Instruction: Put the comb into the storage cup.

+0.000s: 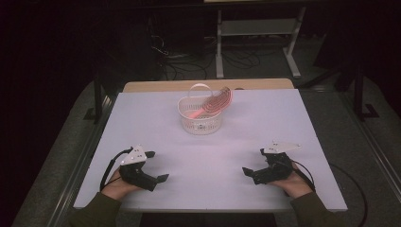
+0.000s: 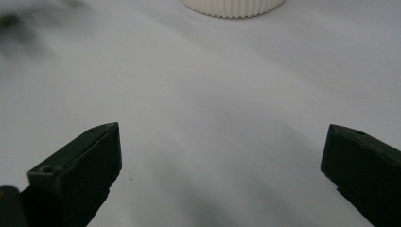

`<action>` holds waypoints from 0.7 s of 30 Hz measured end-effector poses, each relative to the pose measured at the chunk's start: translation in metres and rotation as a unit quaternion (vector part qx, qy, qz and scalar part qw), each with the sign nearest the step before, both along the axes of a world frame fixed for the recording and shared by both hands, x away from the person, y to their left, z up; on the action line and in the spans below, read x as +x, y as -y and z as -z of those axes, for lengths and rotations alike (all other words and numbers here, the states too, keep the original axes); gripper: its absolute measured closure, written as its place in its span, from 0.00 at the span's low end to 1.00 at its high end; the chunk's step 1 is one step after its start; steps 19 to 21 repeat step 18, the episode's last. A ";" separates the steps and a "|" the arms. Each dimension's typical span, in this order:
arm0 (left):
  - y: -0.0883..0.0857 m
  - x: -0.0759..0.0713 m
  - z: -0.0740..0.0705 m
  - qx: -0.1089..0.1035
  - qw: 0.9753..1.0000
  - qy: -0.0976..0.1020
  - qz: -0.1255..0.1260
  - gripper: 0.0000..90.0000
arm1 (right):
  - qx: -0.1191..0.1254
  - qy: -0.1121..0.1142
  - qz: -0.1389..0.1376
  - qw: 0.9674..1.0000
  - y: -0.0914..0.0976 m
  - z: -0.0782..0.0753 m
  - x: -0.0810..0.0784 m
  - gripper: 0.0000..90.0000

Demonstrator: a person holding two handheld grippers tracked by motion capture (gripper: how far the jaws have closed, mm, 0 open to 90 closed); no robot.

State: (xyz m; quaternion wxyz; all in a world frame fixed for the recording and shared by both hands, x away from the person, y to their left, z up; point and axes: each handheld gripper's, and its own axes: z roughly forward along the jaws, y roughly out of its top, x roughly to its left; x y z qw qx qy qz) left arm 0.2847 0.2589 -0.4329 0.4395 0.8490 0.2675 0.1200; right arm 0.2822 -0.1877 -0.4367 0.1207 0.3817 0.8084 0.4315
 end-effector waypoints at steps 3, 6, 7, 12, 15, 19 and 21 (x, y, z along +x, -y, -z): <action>0.000 0.000 0.000 0.000 1.000 0.000 -0.001 0.00 | -0.001 0.000 0.003 1.000 0.004 0.001 -0.003 0.00; 0.000 0.000 0.000 -0.001 1.000 0.000 -0.002 0.00 | -0.001 0.004 0.002 1.000 0.006 0.002 -0.005 0.00; 0.000 0.000 0.000 -0.001 1.000 0.000 -0.002 0.00 | -0.001 0.006 0.002 1.000 0.007 0.002 -0.005 0.00; -0.001 0.000 0.000 0.000 1.000 0.001 -0.001 0.00 | -0.004 0.006 0.000 1.000 0.007 0.003 -0.005 0.00; -0.001 0.000 0.001 0.000 1.000 -0.001 -0.003 0.00 | -0.005 0.007 0.000 1.000 0.006 0.003 -0.005 0.00; -0.001 0.001 0.002 0.005 1.000 -0.003 -0.003 0.00 | -0.006 0.009 0.002 1.000 0.007 0.003 -0.004 0.00; -0.001 0.001 0.002 0.005 1.000 -0.003 -0.003 0.00 | -0.006 0.009 0.002 1.000 0.007 0.003 -0.004 0.00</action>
